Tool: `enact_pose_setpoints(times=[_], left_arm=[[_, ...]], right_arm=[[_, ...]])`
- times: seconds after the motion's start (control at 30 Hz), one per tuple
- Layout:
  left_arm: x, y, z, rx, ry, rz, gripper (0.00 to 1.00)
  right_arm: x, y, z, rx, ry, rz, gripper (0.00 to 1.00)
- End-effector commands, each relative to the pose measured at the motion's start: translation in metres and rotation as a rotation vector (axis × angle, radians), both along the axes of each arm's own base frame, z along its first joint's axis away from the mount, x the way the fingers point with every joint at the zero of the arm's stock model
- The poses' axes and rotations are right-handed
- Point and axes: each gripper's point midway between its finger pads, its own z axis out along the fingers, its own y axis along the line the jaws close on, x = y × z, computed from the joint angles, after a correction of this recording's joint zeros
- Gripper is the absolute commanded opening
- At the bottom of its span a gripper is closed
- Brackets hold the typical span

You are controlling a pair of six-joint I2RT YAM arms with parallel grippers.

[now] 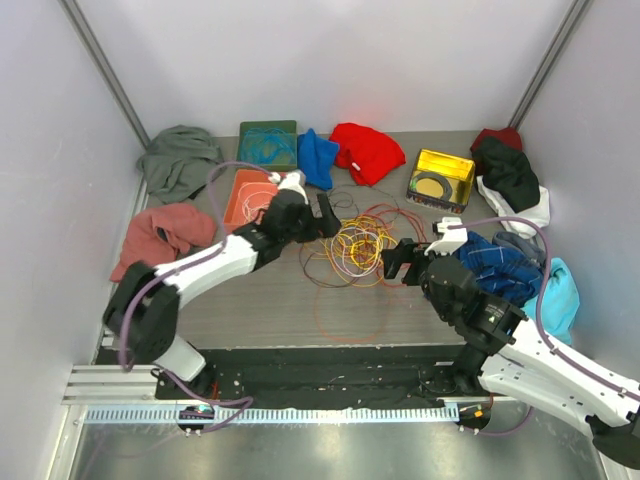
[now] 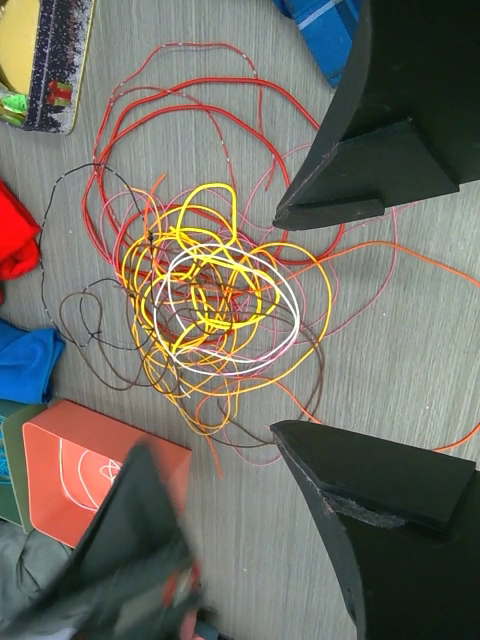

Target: Untangle the cables

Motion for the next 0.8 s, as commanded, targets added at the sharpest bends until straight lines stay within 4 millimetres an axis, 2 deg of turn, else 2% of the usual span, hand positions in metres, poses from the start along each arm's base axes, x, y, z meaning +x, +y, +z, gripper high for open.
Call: enact_pose_setpoints(times=[0.0,0.17,0.27,0.47,0.57,0.77], left_arm=[[-0.018,-0.059,-0.006,-0.179,0.151,-0.18,1.0],[-0.014,-0.064,-0.032,-0.126,0.167,-0.194,0.97],[-0.011,-0.069,-0.049,-0.104,0.195,-0.208,0.84],[-0.017,-0.088,-0.066,-0.123,0.212,-0.252,0.67],[-0.017,-0.091,-0.081,-0.117,0.243,-0.248,0.62],[-0.018,-0.092,-0.097,-0.129,0.269,-0.238,0.58]], right_arm=[[0.004,0.001,0.015,0.045,-0.015,-0.027,0.85],[0.003,0.002,0.013,0.044,0.0,-0.024,0.84],[0.003,0.003,0.012,0.043,0.004,-0.021,0.84],[0.003,0.003,0.007,0.03,0.017,-0.019,0.83],[0.003,0.003,0.005,0.023,0.019,-0.02,0.83],[0.003,0.002,0.003,0.011,0.02,-0.021,0.83]])
